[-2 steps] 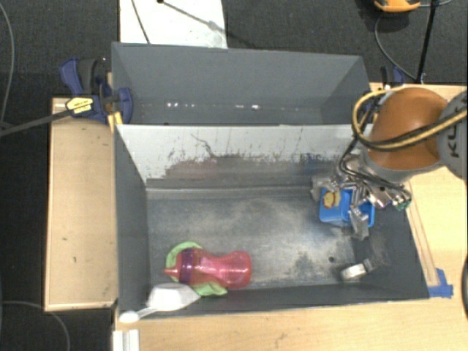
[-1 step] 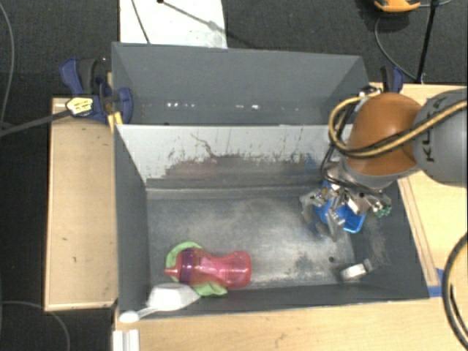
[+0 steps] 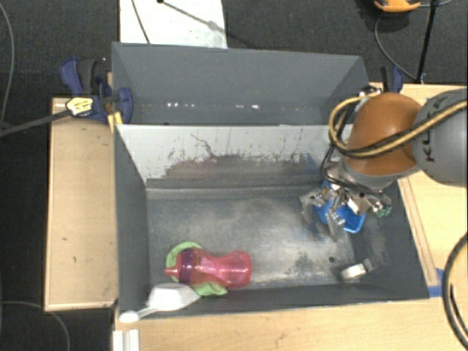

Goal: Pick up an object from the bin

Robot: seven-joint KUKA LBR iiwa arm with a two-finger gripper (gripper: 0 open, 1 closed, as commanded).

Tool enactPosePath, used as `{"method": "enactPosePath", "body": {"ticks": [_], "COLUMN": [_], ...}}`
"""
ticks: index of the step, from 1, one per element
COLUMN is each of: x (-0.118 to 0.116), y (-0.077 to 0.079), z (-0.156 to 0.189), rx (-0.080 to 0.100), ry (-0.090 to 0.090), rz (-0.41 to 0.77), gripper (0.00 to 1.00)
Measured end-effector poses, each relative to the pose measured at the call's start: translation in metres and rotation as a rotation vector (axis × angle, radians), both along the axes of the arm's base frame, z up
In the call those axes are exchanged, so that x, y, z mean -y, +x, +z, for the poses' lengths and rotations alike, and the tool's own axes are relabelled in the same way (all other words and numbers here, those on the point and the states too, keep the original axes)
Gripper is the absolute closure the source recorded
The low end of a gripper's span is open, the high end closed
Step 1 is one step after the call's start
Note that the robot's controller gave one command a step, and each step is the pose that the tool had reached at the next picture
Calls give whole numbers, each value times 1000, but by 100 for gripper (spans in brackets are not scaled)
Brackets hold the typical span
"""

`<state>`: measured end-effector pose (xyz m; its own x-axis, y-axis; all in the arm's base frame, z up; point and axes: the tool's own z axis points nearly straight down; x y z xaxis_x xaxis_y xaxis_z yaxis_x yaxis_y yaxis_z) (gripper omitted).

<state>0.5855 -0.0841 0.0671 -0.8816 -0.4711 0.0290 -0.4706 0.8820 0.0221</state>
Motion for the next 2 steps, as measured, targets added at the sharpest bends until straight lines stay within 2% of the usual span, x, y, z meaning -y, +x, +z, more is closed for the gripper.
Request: {"method": "enactPosePath", "body": {"ticks": [1, 2], "x": [0, 0], "y": [-1, -1], "z": [4, 18], "rx": [3, 14], "ry": [-1, -2], "rz": [0, 0], "gripper": [100, 100]}}
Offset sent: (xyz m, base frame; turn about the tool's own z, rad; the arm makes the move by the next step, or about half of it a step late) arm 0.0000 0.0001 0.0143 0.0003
